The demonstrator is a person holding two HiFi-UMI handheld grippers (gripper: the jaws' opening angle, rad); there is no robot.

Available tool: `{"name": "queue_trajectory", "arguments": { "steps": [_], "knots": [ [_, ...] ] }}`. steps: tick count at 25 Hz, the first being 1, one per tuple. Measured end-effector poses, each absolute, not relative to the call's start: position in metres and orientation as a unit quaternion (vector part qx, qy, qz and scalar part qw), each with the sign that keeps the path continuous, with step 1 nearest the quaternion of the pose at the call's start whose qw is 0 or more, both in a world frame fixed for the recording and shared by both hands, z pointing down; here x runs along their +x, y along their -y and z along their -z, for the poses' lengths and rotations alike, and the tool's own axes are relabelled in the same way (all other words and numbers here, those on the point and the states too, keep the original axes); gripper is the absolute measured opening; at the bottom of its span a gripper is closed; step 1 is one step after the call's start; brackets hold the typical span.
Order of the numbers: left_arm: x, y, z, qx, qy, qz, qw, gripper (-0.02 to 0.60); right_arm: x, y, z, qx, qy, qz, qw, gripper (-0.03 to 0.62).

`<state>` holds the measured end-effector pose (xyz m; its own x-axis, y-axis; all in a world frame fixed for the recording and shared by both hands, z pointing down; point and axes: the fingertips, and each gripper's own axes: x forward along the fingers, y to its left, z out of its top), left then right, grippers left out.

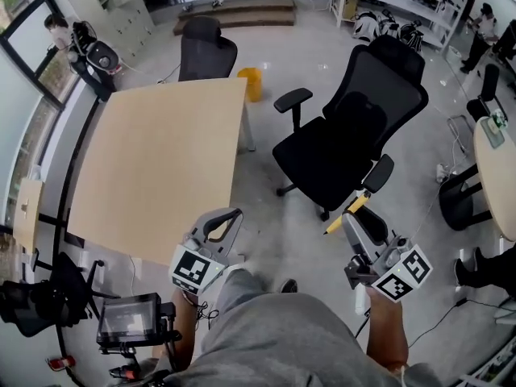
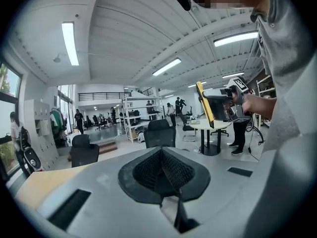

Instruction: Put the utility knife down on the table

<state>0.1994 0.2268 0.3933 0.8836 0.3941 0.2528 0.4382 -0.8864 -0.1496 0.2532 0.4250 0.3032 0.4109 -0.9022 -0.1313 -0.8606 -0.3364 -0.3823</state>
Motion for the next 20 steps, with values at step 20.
{"name": "queue_trajectory", "arguments": {
  "steps": [20],
  "knots": [
    [0.262, -0.099, -0.36, -0.981, 0.14, 0.074, 0.115, 0.006, 0.321, -0.279, -0.278, -0.767, -0.615, 0.068, 0.169, 0.117]
  ]
}}
